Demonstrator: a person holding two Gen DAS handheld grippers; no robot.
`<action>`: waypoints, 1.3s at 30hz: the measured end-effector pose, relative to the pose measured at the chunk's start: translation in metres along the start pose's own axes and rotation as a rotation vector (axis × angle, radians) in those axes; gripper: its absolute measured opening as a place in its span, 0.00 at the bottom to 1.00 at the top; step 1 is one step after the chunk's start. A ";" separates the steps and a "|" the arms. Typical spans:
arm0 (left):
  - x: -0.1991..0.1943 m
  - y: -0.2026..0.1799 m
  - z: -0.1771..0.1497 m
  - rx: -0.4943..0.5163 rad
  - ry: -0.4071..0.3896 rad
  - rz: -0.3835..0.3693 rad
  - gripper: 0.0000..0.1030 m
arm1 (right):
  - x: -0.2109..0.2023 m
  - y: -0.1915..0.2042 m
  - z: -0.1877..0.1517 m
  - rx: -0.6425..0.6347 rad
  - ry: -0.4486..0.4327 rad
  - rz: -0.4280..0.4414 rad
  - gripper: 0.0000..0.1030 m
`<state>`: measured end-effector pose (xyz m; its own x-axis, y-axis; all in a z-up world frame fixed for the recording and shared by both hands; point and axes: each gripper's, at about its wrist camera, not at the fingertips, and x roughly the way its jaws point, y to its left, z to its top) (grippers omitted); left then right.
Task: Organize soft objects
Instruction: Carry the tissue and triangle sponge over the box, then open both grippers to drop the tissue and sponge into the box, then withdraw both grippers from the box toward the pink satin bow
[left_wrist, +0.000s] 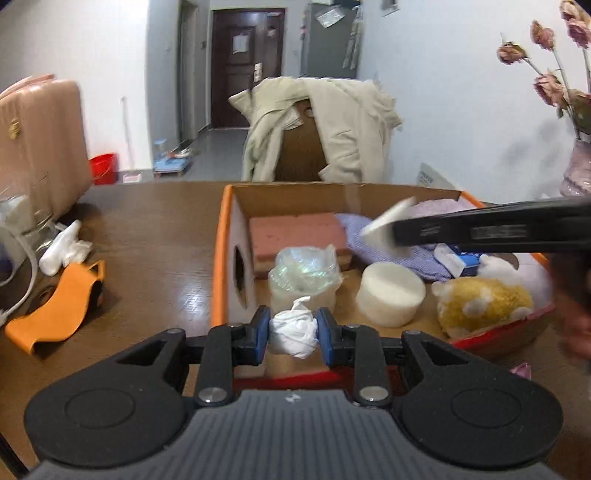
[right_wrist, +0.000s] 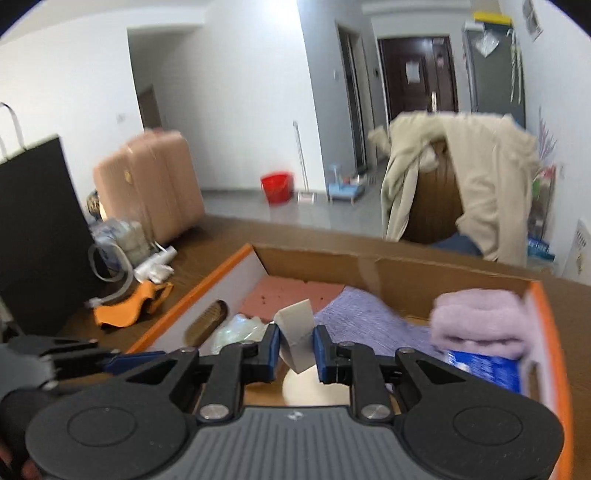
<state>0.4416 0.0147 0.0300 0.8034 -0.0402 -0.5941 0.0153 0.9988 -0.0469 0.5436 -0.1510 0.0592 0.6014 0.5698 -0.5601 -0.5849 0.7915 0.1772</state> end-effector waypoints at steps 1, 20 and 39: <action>0.003 0.001 0.001 0.005 0.003 0.004 0.27 | 0.012 0.000 0.001 0.003 0.017 0.004 0.19; -0.053 0.023 0.021 -0.041 -0.122 0.009 0.67 | -0.018 -0.004 0.022 0.133 -0.046 0.001 0.63; -0.235 -0.023 -0.093 -0.083 -0.240 -0.047 0.86 | -0.246 0.070 -0.115 -0.061 -0.233 -0.106 0.75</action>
<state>0.1976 -0.0016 0.0961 0.9213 -0.0685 -0.3827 0.0146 0.9898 -0.1419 0.2924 -0.2615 0.1160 0.7662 0.5252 -0.3701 -0.5393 0.8388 0.0739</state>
